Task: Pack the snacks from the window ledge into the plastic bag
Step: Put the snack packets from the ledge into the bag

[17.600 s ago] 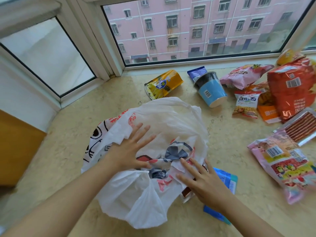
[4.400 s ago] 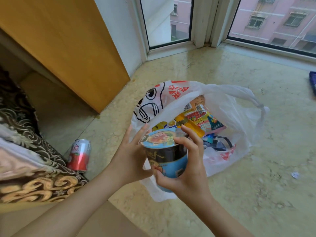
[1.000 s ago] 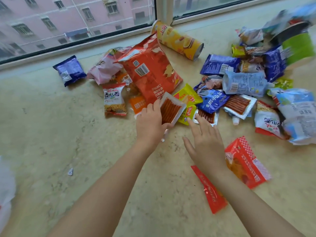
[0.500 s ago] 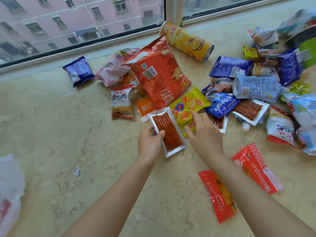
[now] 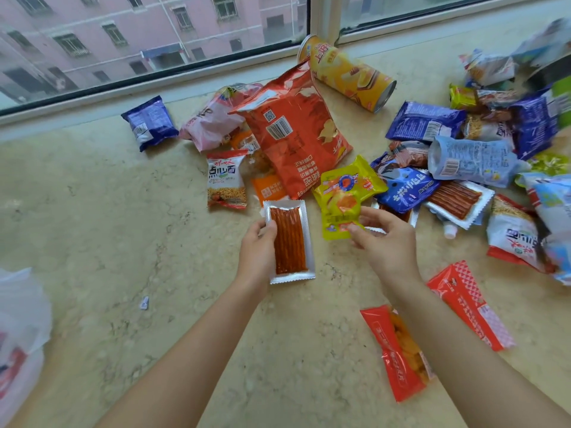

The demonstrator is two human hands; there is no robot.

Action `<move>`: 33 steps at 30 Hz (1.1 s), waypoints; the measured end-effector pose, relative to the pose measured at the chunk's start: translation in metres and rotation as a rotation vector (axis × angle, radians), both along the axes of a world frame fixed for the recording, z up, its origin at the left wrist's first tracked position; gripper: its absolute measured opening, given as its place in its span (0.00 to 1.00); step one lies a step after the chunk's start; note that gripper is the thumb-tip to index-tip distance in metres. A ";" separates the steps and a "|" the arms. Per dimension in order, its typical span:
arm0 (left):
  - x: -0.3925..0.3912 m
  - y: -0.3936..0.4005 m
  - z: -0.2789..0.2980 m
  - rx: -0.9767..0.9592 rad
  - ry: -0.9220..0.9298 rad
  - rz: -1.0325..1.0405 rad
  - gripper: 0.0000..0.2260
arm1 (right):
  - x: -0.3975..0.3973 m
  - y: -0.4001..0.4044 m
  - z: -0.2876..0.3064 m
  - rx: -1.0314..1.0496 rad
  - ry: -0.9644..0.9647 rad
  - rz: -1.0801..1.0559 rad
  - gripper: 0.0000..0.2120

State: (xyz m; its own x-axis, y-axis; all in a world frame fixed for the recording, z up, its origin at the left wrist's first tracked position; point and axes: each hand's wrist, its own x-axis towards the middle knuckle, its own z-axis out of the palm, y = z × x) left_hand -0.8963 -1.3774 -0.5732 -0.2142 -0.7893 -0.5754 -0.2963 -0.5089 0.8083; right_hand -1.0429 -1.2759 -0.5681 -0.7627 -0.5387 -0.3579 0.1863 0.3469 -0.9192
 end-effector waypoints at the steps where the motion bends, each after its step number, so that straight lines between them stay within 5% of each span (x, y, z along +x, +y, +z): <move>1: 0.002 -0.001 0.003 0.003 0.022 -0.007 0.10 | 0.004 0.000 0.000 -0.016 -0.073 0.023 0.16; 8: 0.004 0.008 0.007 -0.050 0.107 -0.087 0.33 | 0.046 0.005 -0.022 0.018 -0.261 0.095 0.18; 15: 0.005 0.007 0.000 0.019 0.134 -0.099 0.25 | 0.049 0.011 -0.029 0.161 0.013 0.274 0.18; 23: 0.018 0.003 0.008 0.053 0.206 -0.067 0.19 | 0.031 0.006 -0.013 0.100 0.161 0.189 0.09; 27: 0.032 0.001 0.012 0.048 0.235 -0.040 0.20 | 0.002 -0.006 -0.009 0.143 0.577 0.218 0.11; 33: 0.040 0.003 0.012 0.085 0.296 0.011 0.19 | -0.046 -0.031 -0.025 0.222 1.545 0.663 0.20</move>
